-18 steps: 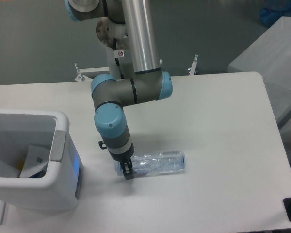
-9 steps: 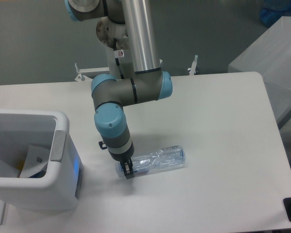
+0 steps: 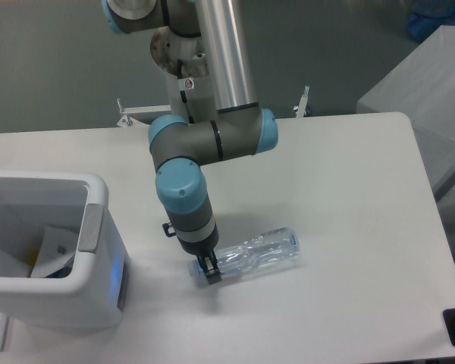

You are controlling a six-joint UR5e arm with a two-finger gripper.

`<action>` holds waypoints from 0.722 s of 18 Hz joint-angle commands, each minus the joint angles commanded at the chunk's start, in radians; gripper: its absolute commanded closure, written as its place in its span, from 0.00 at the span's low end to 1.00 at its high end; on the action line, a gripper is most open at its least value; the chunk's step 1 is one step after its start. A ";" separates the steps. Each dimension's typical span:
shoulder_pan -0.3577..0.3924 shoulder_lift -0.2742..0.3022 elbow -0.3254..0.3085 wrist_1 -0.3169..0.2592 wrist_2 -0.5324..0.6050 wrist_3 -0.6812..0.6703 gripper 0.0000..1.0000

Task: Place the trash in the trash can
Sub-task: 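Lift the bottle and carry it over the trash bin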

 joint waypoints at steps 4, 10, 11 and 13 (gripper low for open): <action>0.021 0.011 0.026 0.000 -0.005 -0.032 0.43; 0.086 0.095 0.153 0.000 -0.193 -0.346 0.43; 0.097 0.103 0.172 0.000 -0.218 -0.407 0.43; 0.101 0.127 0.210 0.000 -0.251 -0.556 0.43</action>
